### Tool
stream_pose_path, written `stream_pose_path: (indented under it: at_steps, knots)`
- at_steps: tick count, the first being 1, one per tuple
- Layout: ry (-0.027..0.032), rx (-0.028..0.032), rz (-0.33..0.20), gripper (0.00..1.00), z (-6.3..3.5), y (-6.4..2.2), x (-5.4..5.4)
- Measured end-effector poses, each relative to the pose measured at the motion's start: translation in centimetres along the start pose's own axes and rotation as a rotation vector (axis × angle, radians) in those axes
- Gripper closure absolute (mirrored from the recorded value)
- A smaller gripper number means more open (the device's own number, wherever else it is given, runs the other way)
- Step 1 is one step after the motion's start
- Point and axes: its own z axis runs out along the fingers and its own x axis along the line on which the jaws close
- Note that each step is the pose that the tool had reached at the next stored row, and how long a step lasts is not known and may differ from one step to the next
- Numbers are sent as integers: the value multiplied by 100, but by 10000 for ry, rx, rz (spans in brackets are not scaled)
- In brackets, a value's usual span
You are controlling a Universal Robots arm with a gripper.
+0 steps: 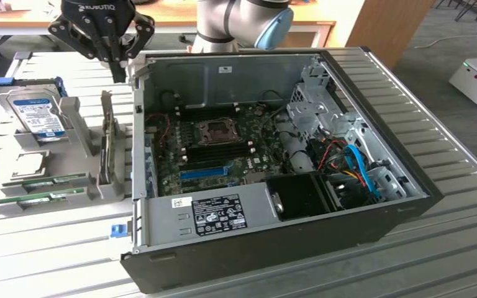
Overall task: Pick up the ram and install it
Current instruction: 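Reach for the ram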
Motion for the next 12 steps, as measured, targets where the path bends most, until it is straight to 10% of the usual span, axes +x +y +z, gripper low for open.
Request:
stream_pose_path:
  at_steps: [12]
  knots:
    - [1,1,-1,89,-6,-18,251]
